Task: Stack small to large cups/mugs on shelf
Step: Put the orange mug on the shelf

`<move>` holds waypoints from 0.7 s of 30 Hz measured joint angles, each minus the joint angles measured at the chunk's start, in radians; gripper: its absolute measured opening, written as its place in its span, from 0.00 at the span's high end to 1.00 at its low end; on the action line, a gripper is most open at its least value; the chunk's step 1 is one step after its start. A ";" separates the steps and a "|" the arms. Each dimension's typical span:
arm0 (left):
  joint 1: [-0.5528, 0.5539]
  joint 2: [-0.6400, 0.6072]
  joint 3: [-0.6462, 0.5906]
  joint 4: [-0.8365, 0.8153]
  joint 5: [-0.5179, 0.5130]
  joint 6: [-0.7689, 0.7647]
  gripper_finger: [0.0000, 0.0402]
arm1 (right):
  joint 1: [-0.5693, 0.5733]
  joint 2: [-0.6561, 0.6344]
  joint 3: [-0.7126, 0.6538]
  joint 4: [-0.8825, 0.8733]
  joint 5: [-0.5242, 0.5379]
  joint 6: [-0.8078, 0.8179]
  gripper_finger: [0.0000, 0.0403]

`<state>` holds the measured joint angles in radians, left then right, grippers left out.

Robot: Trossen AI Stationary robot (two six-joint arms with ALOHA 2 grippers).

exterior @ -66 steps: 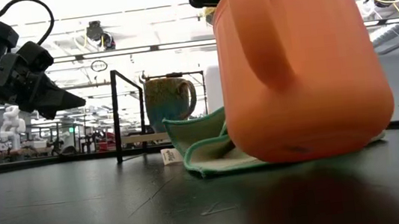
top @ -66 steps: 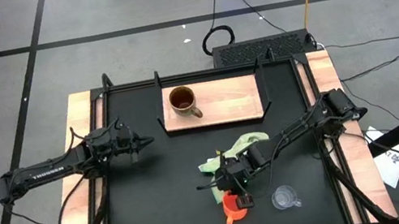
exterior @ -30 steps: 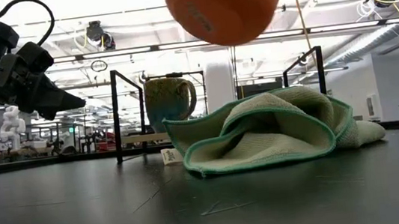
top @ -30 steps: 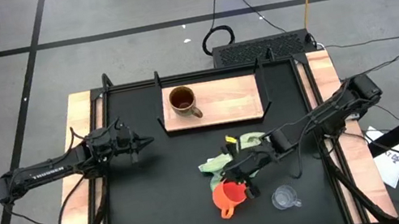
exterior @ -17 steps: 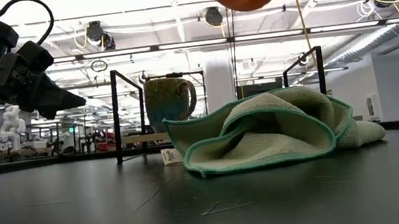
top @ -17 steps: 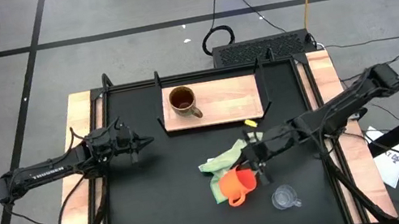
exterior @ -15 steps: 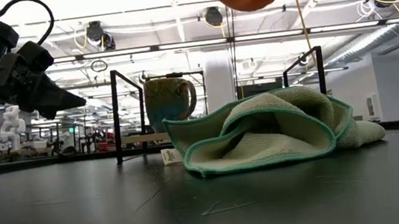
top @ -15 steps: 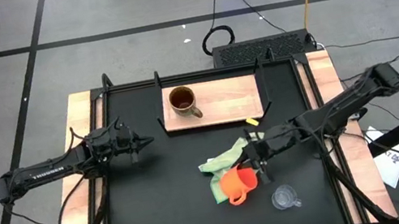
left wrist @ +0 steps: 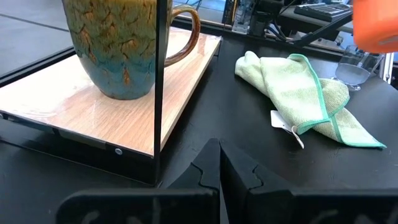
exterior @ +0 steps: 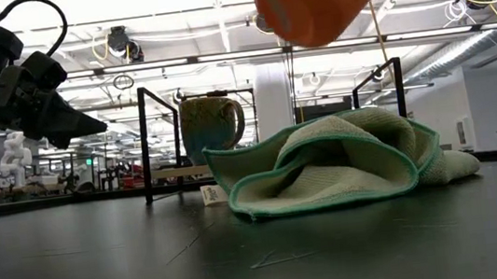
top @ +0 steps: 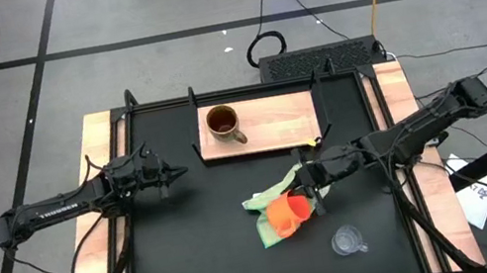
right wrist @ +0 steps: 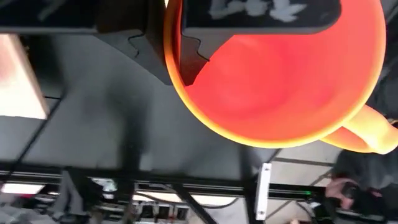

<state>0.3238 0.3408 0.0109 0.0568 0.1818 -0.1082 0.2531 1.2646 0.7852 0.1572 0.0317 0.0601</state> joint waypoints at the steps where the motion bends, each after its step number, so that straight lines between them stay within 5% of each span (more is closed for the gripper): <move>1: 0.000 0.000 0.000 0.000 0.000 0.000 0.99 | -0.008 -0.001 -0.002 0.003 0.001 -0.005 1.00; 16: 0.000 0.000 0.000 -0.016 0.000 0.024 0.99 | -0.207 -0.098 -0.075 0.008 -0.011 -0.067 1.00; 21: 0.000 0.000 0.000 -0.016 -0.001 0.025 0.99 | -0.304 -0.151 -0.076 -0.021 -0.088 -0.073 0.99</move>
<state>0.3237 0.3408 0.0109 0.0404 0.1811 -0.0837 -0.0513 1.1141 0.7094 0.1359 -0.0561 -0.0131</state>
